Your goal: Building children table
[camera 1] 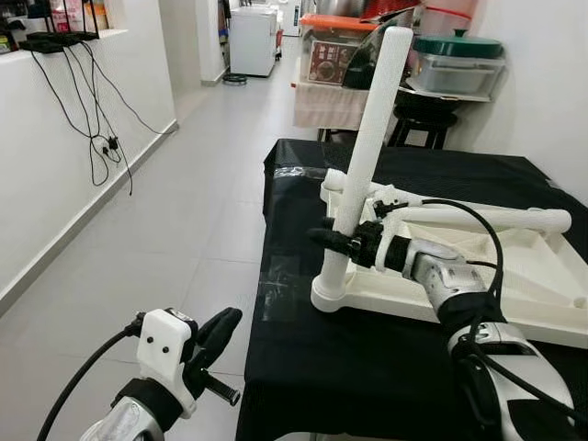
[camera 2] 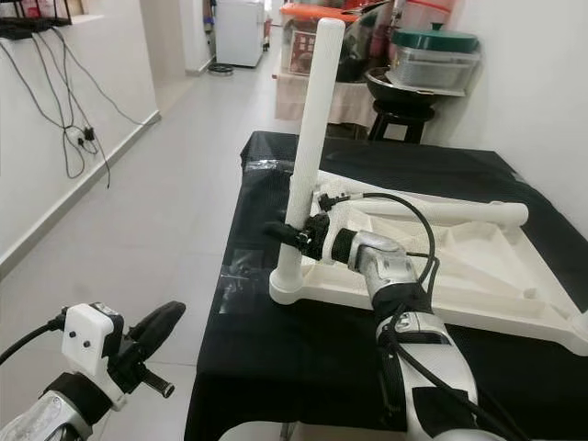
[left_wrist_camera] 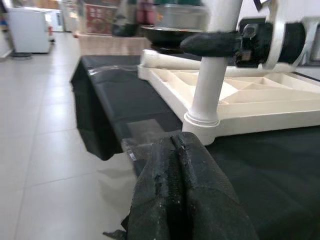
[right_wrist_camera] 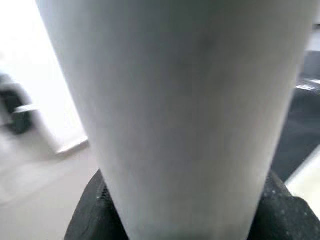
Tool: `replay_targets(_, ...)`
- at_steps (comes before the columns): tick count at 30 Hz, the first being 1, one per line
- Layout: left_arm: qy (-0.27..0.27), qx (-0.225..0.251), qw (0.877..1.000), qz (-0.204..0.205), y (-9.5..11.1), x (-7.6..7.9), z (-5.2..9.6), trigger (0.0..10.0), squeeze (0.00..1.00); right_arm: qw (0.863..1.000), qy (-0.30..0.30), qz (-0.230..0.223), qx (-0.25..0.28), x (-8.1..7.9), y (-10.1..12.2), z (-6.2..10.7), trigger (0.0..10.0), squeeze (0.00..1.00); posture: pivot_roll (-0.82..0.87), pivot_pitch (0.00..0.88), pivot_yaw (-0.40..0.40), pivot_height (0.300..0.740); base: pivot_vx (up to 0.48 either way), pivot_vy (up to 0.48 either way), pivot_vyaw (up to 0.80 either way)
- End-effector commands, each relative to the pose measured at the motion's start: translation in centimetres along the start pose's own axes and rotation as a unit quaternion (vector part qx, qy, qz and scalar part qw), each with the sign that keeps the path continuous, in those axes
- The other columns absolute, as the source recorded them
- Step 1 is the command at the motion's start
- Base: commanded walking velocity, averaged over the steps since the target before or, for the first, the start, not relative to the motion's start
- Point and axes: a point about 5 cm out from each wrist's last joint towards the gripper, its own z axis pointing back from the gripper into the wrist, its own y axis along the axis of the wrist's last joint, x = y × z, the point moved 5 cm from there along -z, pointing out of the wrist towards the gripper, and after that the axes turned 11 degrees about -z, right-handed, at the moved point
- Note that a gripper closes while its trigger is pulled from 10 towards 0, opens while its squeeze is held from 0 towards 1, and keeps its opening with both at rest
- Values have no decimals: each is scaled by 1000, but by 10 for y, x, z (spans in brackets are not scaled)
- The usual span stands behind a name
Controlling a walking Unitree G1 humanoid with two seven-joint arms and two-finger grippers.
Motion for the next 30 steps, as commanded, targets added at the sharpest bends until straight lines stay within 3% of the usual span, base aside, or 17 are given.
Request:
replay_targets(1, -1, -2, 1000, 1, 0, 2, 0, 10000, 0, 996, -75, -15, 37, 22, 7, 11, 0, 0, 31, 0, -106, 740, 0, 0, 0)
replay_targets(2, -1, -2, 1000, 1, 0, 1, 1, 10000, 0, 980, -184, -18, 72, 30, 1, 24, 0, 0, 7, 0, -101, 740, 0, 0, 0)
replay_targets(4, -1, -2, 1000, 2, 1, -1, 3, 10000, 0, 959, -260, -51, 101, -6, -32, 50, 0, 0, -5, 0, -92, 740, 0, 0, 0)
replay_targets(5, -1, -2, 1000, 2, 1, -1, 3, 10000, 0, 959, -260, -51, 101, -6, -32, 50, 0, 0, -5, 0, -92, 740, 0, 0, 0)
replay_targets(6, -1, -2, 1000, 2, 0, -1, 3, 10000, 0, 967, -232, -24, 99, -35, -40, 49, 0, 0, -17, 0, -78, 740, 0, 0, 0)
replay_targets(7, -1, -2, 1000, 2, 0, -1, 3, 10000, 0, 967, -232, -24, 99, -35, -40, 49, 0, 0, -17, 0, -78, 740, 0, 0, 0)
replay_targets(8, -1, -2, 1000, 3, 0, -1, 3, 10000, 0, 977, -190, -1, 94, -56, -46, 42, 0, 0, -17, 0, -78, 740, 0, 0, 0)
replay_targets(13, -1, -3, 1000, 1, -2, 0, 1, 10000, 0, 978, -200, -12, 66, -28, -45, 25, 0, 0, 16, 0, -104, 740, 0, 0, 0)
replay_targets(14, 1, -2, 1000, 1, -2, 0, 1, 10000, 0, 977, -204, -6, 62, -28, -47, 25, 10000, 0, 9, 0, -105, 740, 0, 0, 0)
replay_targets(17, 2, -2, 1000, 1, -2, -1, 0, 10000, 0, 979, -199, -1, 56, -31, -49, 25, 10000, 0, 9, 0, -106, 740, 0, 0, 0)
replay_targets(18, 2, -2, 1000, 1, -2, -1, 0, 10000, 0, 981, -188, -4, 51, -36, -47, 25, 10000, 416, 7, 0, -98, 740, 0, 0, 0)
replay_targets(19, 2, -2, 1000, 1, -2, -1, 0, 10000, 0, 981, -188, -4, 51, -36, -47, 25, 10000, 416, 7, 0, -98, 740, 0, 0, 0)
replay_targets(20, 1, -2, 1000, 1, -2, -1, -1, 10000, 0, 982, -180, -6, 48, -40, -44, 26, 10000, 1000, 8, 0, -94, 740, 0, 0, 0)
replay_targets(23, 0, -1, 1000, 1, -2, 0, -2, 10000, 0, 992, -122, 1, 31, -50, -38, 21, 10000, 1000, 11, 0, -94, 740, 0, 0, 0)
replay_targets(27, 0, -1, 1000, 1, -3, 0, -3, 10000, 0, 999, -46, 11, -3, -46, -35, 11, 10000, 1000, 17, 0, -96, 740, 0, 0, 0)
replay_targets(28, 0, -1, 1000, 1, -3, 0, -3, 10000, 0, 999, -2, 39, -22, -42, -32, 8, 10000, 75, 22, 0, -97, 740, 0, 0, 0)
replay_targets(30, 0, -1, 1000, 1, -3, 0, -3, 10000, 0, 997, 48, 20, -52, -39, -34, 7, 10000, 0, 21, 0, -98, 740, 0, 0, 0)
